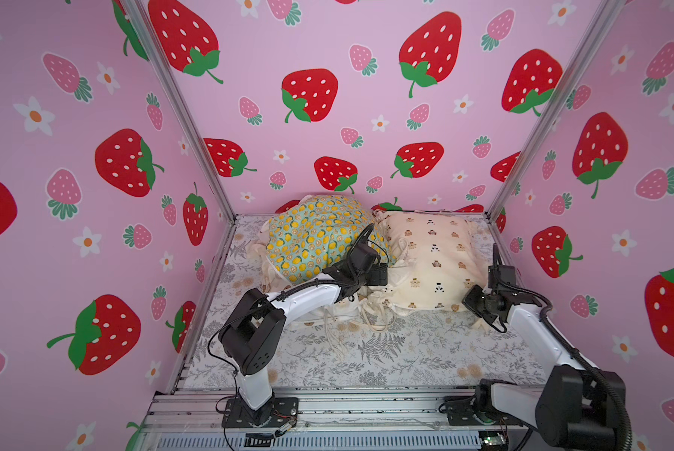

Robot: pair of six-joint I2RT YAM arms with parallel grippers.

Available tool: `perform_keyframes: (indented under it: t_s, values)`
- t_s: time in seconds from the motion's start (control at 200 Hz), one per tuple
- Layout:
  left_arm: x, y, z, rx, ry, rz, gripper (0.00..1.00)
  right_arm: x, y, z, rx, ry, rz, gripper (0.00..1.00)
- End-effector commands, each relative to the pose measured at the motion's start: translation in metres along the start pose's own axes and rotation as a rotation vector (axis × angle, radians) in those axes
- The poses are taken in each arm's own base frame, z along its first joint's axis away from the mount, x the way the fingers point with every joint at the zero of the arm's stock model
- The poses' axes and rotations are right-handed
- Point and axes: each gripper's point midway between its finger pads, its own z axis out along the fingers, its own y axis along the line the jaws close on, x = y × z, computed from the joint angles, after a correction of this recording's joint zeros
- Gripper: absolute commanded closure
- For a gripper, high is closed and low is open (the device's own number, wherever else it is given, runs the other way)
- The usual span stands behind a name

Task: Zip up pillowcases
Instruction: Adjust the pillowcase at the center of the board.

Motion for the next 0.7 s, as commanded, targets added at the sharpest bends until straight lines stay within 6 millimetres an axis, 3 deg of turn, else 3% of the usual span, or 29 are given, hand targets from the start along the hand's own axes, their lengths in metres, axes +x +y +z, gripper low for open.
perform_keyframes:
  t_s: [0.0, 0.13, 0.21, 0.43, 0.525, 0.56, 0.695]
  values:
    - [-0.020, 0.003, -0.008, -0.025, -0.049, -0.017, 0.03, -0.028, -0.002, -0.006, -0.007, -0.052, -0.009, 0.90]
    - [-0.018, 0.000, -0.017, -0.010, -0.020, -0.018, 0.03, -0.033, -0.004, -0.007, -0.015, -0.043, -0.008, 0.90]
    - [-0.010, -0.005, -0.027, 0.018, 0.008, -0.049, 0.03, -0.029, -0.001, -0.008, -0.033, -0.024, -0.026, 0.83]
    - [0.045, -0.027, -0.050, 0.074, 0.128, -0.073, 0.09, -0.005, -0.002, -0.022, -0.062, 0.028, -0.050, 0.51]
    - [0.070, -0.029, -0.053, 0.069, 0.194, -0.067, 0.11, 0.010, -0.004, -0.030, -0.063, 0.058, -0.062, 0.49]
    - [0.077, -0.032, -0.053, 0.083, 0.218, -0.064, 0.11, 0.016, -0.003, -0.033, -0.067, 0.065, -0.070, 0.43]
    - [0.096, -0.043, -0.040, 0.128, 0.282, -0.085, 0.12, 0.038, 0.008, -0.043, -0.101, 0.089, -0.111, 0.37]
